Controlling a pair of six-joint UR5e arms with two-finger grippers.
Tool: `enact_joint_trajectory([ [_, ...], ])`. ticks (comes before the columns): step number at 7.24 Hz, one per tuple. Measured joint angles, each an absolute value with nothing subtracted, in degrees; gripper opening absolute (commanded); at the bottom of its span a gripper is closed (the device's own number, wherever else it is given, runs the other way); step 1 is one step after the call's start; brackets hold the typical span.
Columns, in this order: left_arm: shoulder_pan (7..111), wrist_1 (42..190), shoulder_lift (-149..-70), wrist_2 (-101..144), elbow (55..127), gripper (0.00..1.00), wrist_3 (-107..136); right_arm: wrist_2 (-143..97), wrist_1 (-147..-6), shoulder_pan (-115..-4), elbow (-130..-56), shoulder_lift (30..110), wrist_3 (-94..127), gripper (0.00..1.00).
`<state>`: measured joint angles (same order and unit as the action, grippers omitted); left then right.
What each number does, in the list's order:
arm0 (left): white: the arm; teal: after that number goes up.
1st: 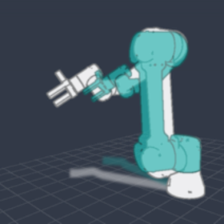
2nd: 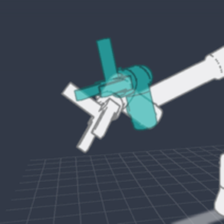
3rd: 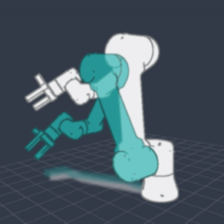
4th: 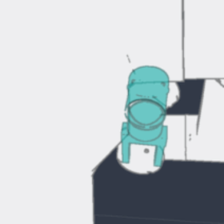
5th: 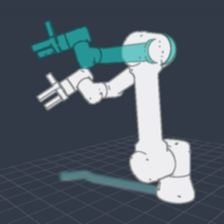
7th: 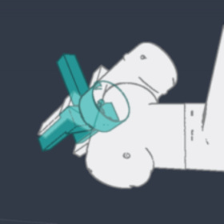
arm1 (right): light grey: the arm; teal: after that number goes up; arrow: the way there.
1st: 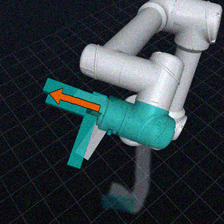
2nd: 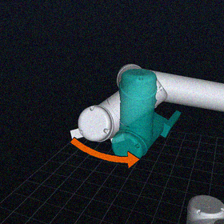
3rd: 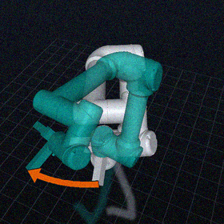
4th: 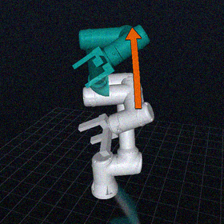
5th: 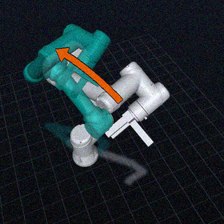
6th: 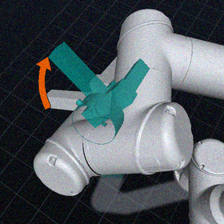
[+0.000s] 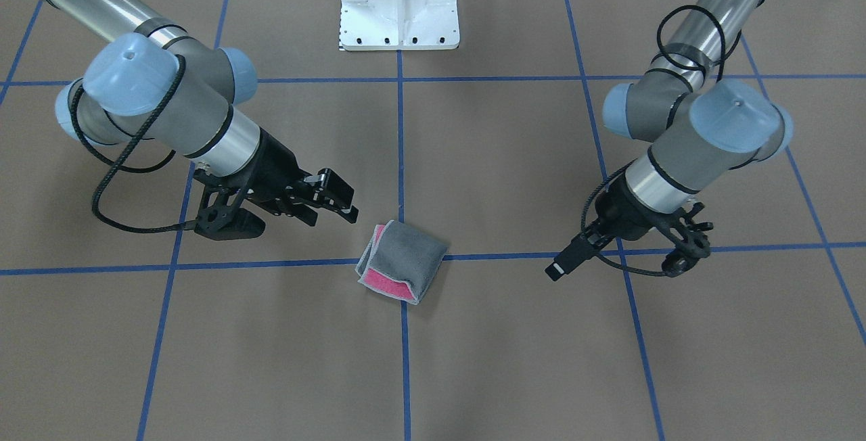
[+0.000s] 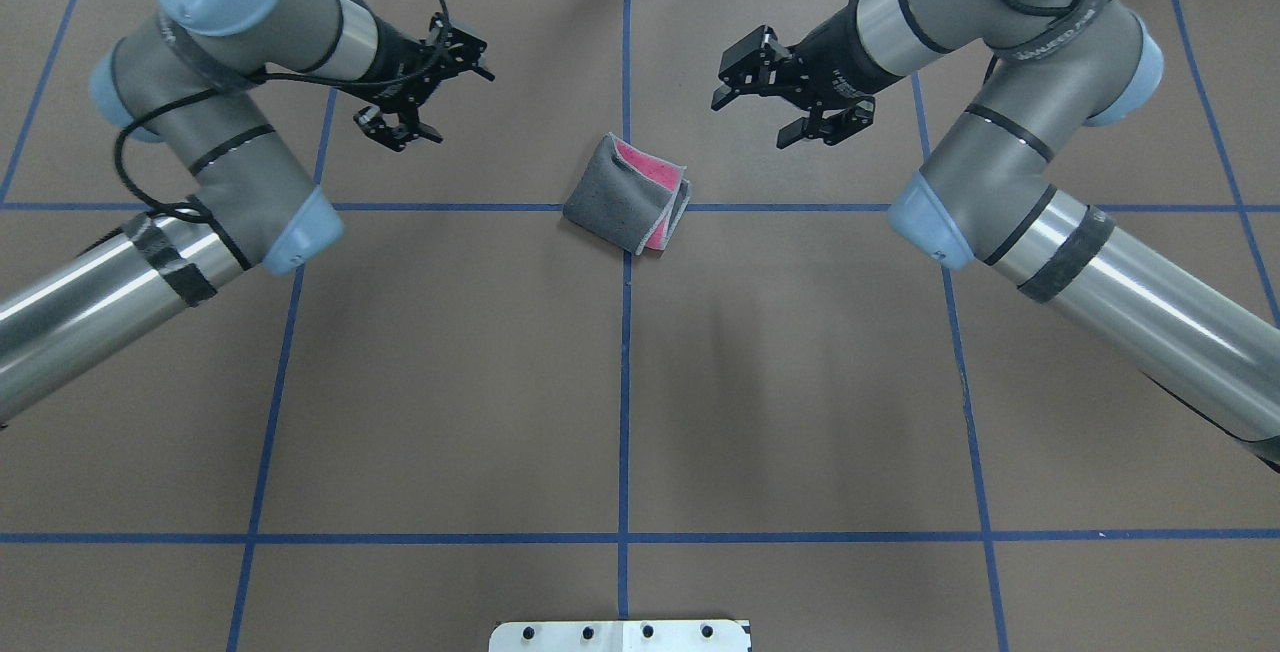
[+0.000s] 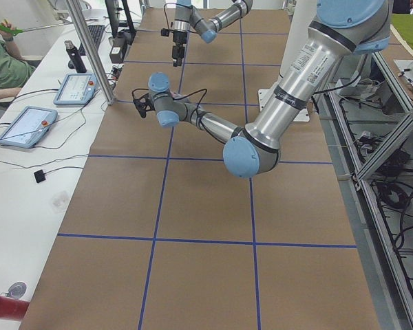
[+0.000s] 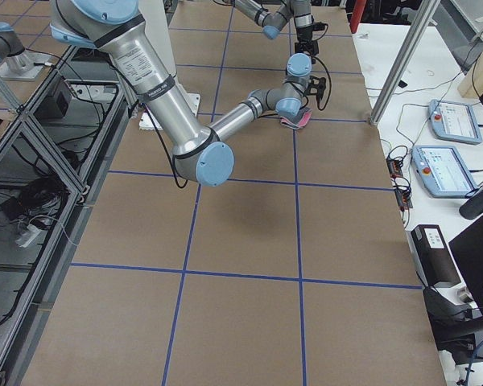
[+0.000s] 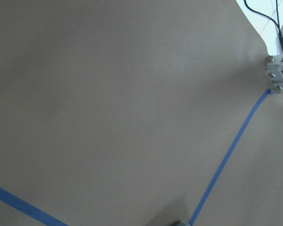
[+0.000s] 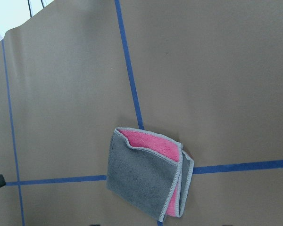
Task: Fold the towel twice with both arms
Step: 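Lower the right gripper onto the folded towel's edge while the left arm withdraws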
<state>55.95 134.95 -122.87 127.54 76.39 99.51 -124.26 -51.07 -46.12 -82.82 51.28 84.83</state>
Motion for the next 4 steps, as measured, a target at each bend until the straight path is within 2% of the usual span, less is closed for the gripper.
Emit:
enact_joint_trajectory([
  [4, 61.2, 134.9, -120.3, 133.9, 76.6, 1.0, 94.7, -112.8, -51.0, -38.6, -74.1, 43.8, 84.8, 0.0],
])
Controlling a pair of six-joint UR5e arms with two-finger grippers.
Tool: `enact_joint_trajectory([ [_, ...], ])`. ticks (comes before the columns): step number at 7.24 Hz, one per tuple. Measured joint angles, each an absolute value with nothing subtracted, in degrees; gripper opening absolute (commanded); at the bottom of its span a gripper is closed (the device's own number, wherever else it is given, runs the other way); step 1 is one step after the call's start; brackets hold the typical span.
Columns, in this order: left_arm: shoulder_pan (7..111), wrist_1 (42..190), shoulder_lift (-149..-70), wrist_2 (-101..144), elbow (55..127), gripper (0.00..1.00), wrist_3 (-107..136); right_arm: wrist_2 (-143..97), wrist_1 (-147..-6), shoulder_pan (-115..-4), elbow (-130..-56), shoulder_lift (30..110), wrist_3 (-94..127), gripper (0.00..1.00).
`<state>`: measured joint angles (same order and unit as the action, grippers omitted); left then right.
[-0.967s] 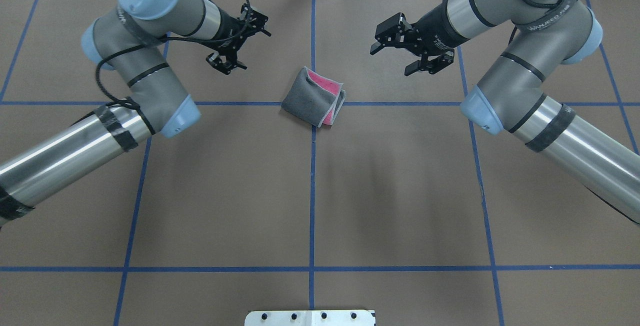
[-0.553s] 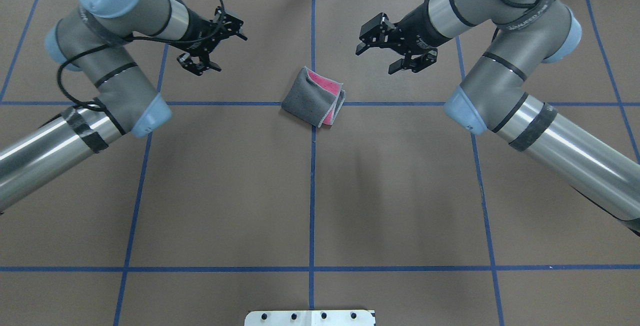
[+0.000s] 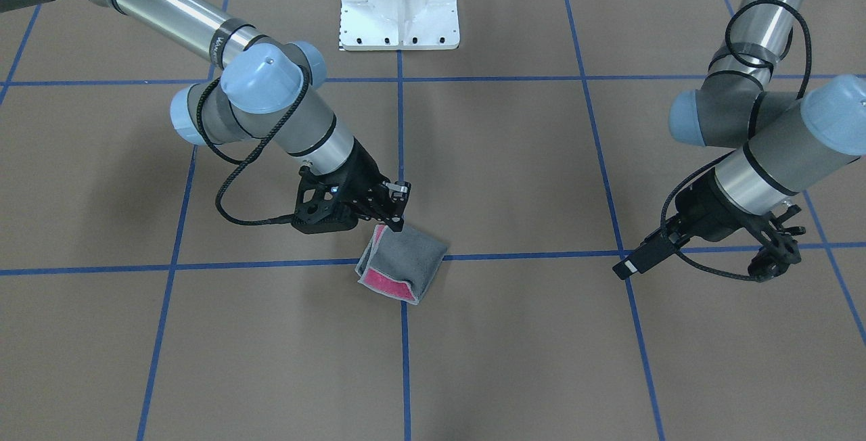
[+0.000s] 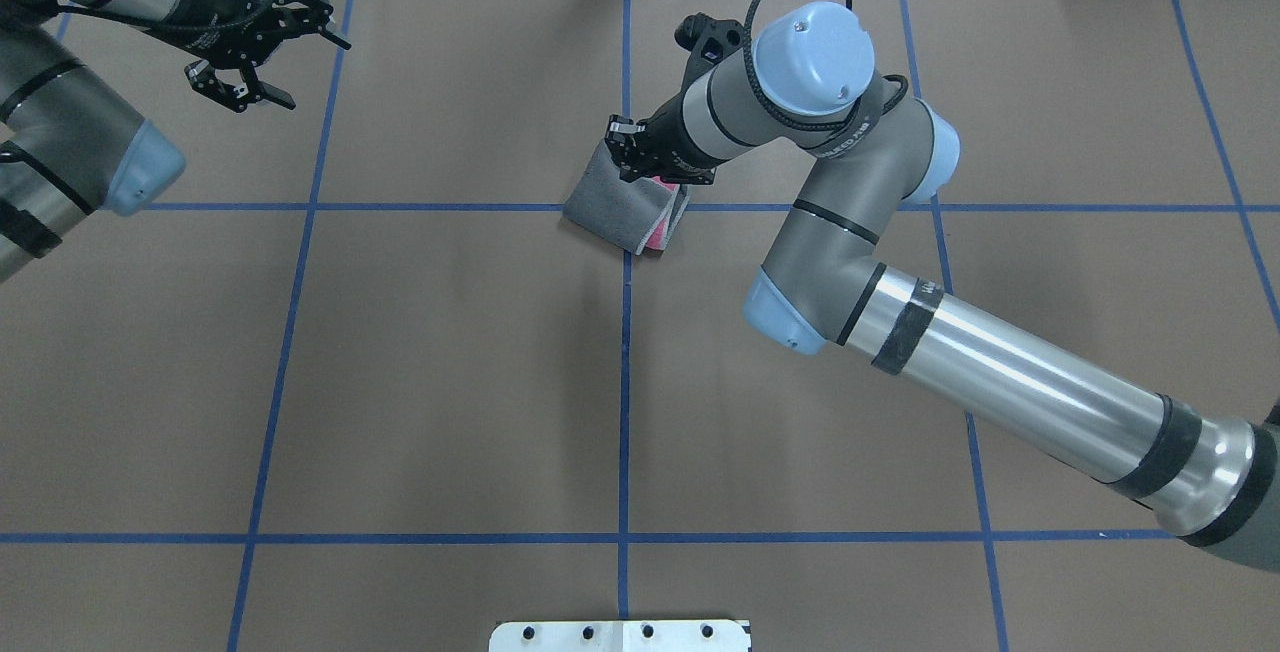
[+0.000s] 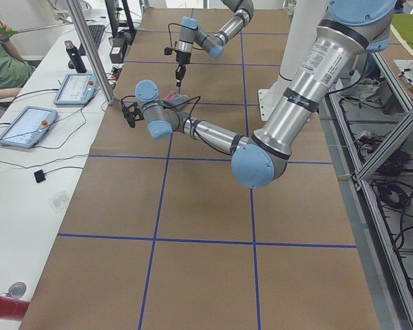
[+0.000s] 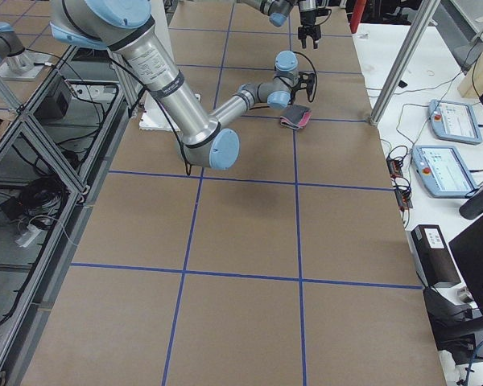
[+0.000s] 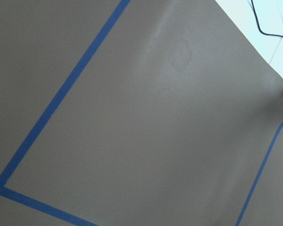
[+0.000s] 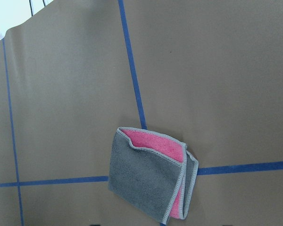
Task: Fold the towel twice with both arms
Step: 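Lower the right gripper onto the folded towel's edge while the left arm withdraws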
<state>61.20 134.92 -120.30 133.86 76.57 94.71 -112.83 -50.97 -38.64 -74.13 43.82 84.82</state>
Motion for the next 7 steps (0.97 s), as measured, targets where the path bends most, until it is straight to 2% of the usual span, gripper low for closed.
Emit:
enact_joint_trajectory([
  [3, 61.3, 134.9, -120.2, 133.9, 76.6, 1.0, 94.6, -111.0, -51.0, -37.8, -66.2, 39.1, 84.8, 0.0],
  [7, 61.4, 135.0, -120.2, 133.8, 76.4, 1.0, 94.6, -109.6, -51.0, -36.1, -59.4, 34.8, 84.7, 0.0],
])
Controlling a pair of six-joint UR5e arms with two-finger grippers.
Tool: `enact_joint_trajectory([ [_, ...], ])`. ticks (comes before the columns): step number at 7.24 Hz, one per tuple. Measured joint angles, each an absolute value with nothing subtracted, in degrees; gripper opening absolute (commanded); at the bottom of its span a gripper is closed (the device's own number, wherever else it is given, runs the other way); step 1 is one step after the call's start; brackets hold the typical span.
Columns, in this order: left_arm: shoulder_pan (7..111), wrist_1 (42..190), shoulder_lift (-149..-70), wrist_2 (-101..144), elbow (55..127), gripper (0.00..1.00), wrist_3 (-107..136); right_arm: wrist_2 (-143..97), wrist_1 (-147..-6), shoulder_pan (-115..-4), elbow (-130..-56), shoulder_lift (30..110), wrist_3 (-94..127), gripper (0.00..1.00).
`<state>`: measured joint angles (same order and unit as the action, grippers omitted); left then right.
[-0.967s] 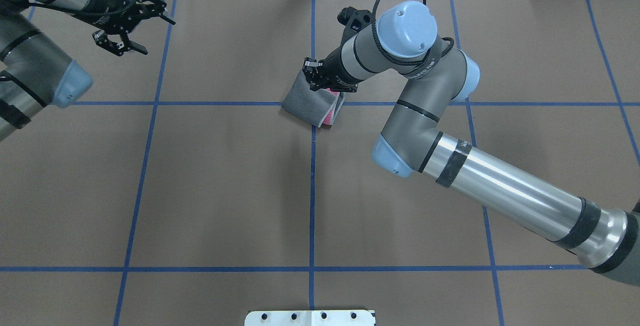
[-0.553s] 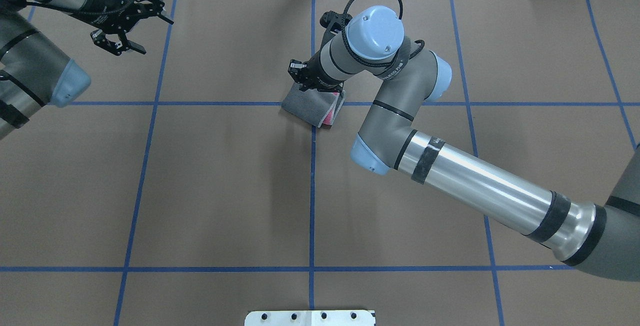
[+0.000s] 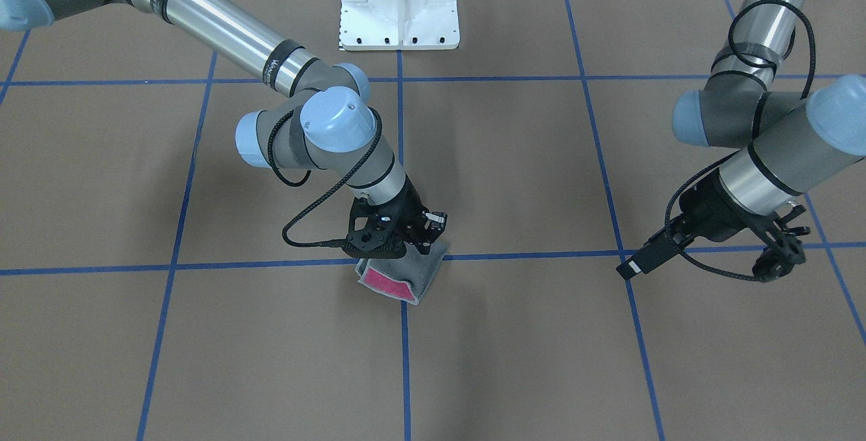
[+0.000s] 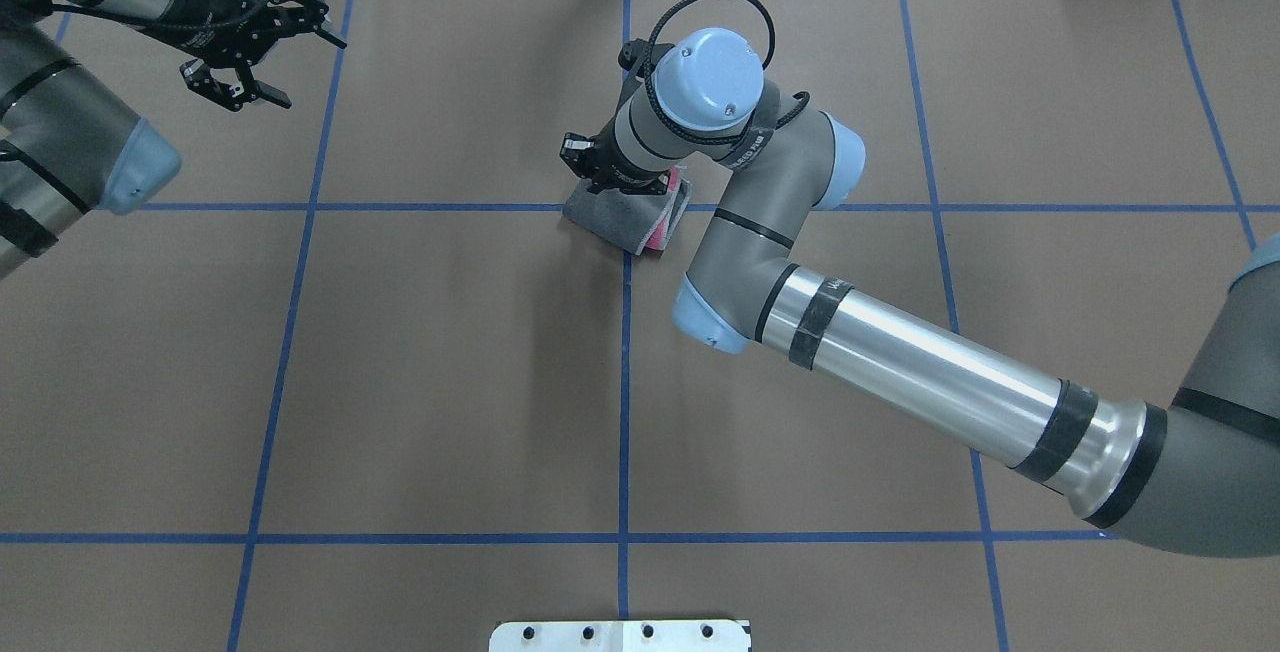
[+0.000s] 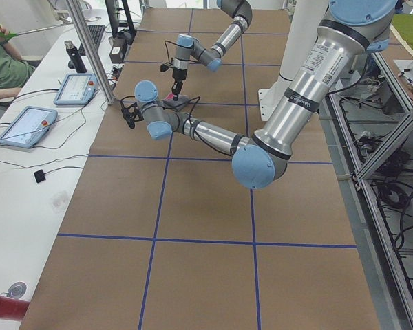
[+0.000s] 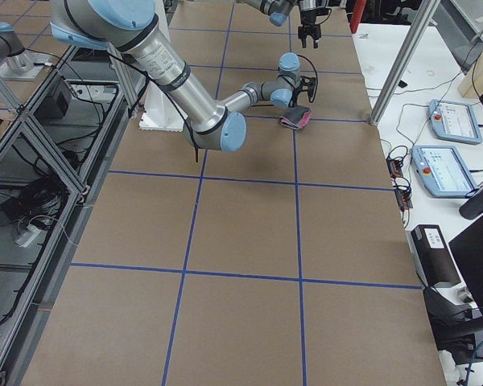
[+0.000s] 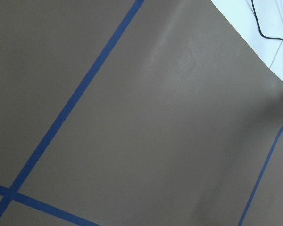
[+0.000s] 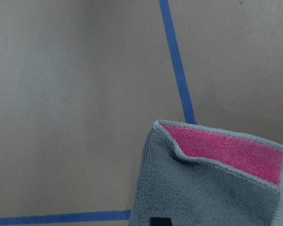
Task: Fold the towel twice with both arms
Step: 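Lower the right gripper onto the folded towel's edge while the left arm withdraws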
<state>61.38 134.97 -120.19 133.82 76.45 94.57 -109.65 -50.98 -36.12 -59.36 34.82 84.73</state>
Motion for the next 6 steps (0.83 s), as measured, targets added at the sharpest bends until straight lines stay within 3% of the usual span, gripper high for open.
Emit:
enact_joint_trajectory([
  [6, 61.3, 135.0, -120.1, 133.6, 76.3, 1.0, 94.6, -109.1, -50.9, -35.9, -55.5, 32.6, 84.7, 0.0],
])
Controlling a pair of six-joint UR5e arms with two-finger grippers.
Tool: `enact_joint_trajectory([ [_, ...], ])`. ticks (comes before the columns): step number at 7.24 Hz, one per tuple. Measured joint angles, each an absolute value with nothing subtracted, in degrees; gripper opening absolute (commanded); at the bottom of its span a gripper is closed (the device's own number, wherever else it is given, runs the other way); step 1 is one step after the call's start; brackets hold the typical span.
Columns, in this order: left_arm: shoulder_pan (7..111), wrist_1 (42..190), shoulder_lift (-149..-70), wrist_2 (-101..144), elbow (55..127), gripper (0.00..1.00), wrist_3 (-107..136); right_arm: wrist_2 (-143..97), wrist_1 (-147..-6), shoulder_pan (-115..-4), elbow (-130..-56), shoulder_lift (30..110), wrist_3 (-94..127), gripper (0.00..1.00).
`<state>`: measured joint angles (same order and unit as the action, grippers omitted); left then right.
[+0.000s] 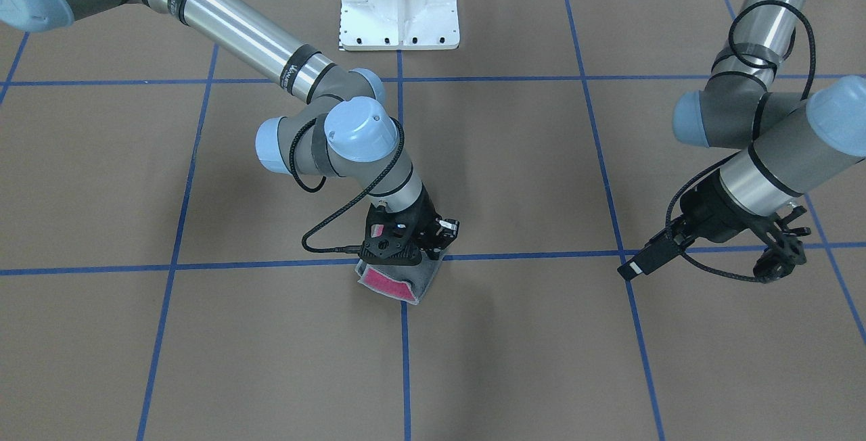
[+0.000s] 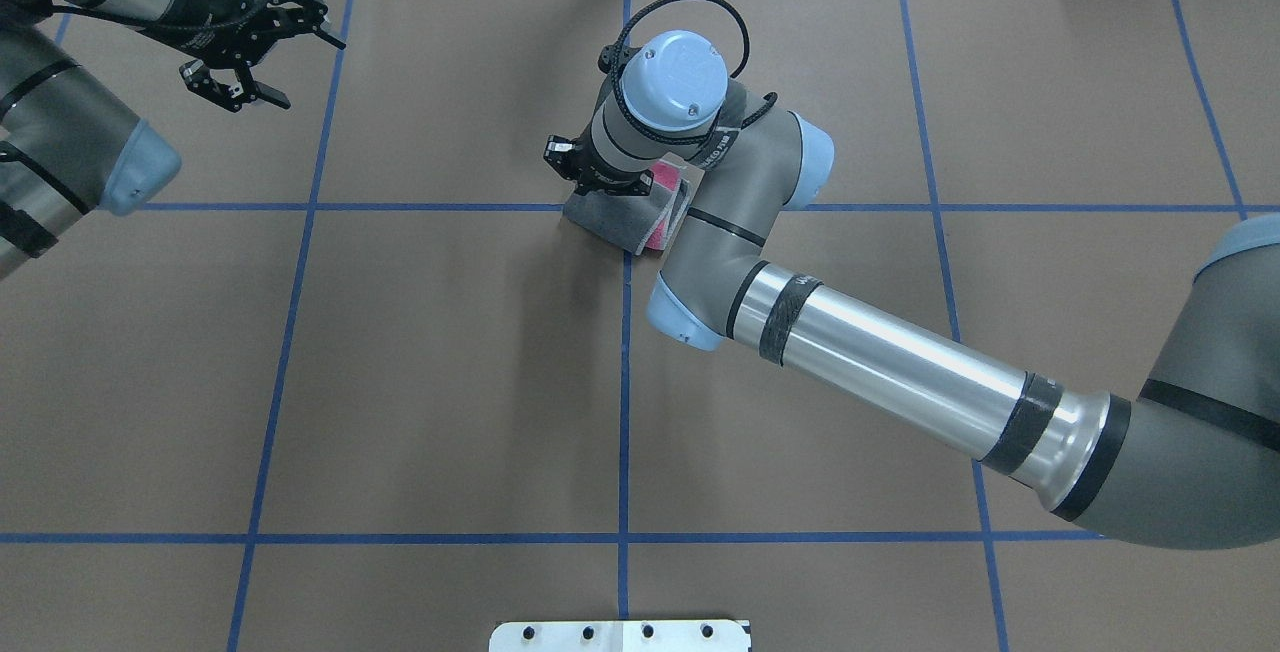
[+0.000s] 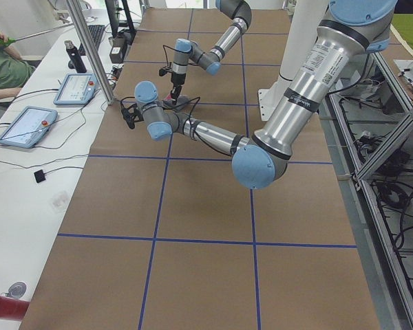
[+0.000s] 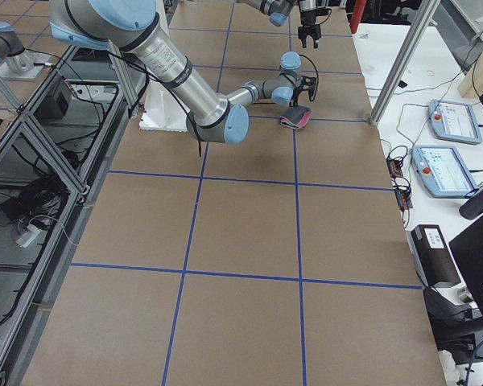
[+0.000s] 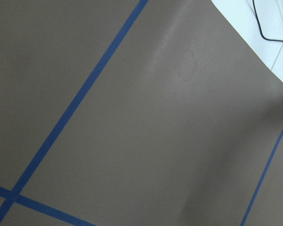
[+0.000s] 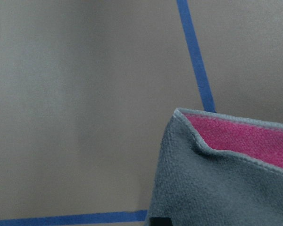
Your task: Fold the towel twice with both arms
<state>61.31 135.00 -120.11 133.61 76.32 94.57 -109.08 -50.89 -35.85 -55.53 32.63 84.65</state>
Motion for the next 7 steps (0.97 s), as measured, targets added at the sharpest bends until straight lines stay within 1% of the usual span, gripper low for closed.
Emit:
enact_joint_trajectory([
  [7, 61.3, 135.1, -119.8, 133.5, 76.5, 1.0, 94.6, -107.8, -49.0, -35.7, -51.3, 31.7, 84.6, 0.0],
])
